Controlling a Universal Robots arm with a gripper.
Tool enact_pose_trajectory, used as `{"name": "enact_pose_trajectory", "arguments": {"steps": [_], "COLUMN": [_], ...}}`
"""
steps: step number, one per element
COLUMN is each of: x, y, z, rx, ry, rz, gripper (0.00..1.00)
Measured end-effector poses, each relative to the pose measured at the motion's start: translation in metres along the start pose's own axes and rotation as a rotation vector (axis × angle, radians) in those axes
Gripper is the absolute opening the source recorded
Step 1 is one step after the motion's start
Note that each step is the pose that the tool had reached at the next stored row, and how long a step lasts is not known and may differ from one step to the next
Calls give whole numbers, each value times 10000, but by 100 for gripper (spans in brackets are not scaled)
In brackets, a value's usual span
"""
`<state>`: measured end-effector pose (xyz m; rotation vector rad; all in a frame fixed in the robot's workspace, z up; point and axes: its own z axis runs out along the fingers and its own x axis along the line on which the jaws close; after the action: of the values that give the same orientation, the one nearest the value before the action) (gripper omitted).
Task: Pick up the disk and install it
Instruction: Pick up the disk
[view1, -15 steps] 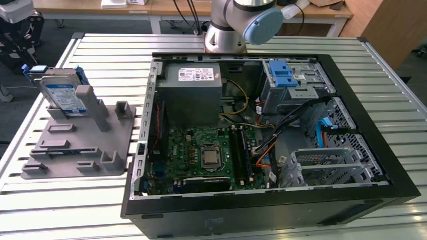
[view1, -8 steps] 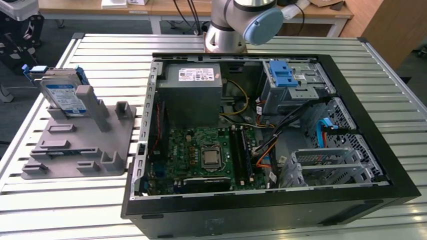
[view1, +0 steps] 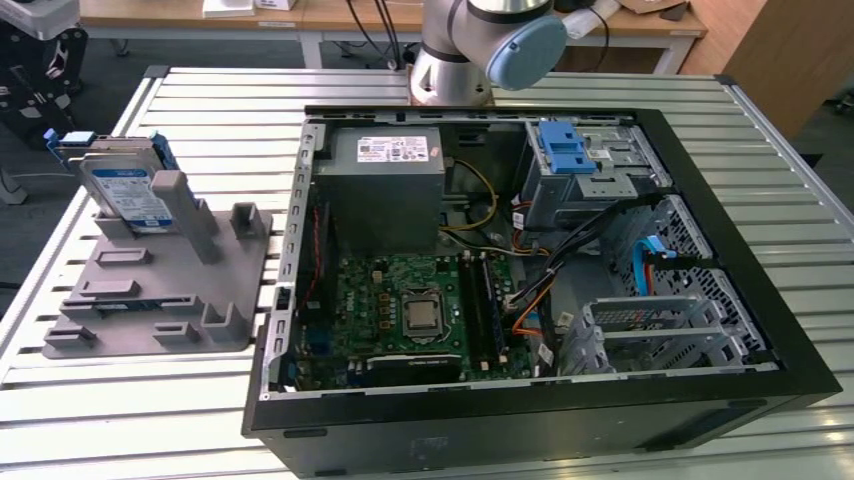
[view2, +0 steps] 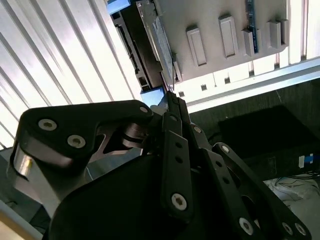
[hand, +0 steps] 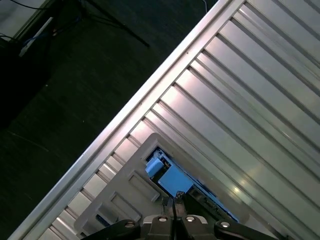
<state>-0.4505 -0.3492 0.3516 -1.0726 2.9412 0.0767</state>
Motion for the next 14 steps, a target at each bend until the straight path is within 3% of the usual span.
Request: {"name": "enact_pose_trajectory", "arguments": {"steps": [3, 14], "x": [0, 0], "y": [0, 0], "z": [1, 6], "rx": [-7, -59], "ry": [11, 97], "rz": [-285, -2253], "gripper": [15, 15]}}
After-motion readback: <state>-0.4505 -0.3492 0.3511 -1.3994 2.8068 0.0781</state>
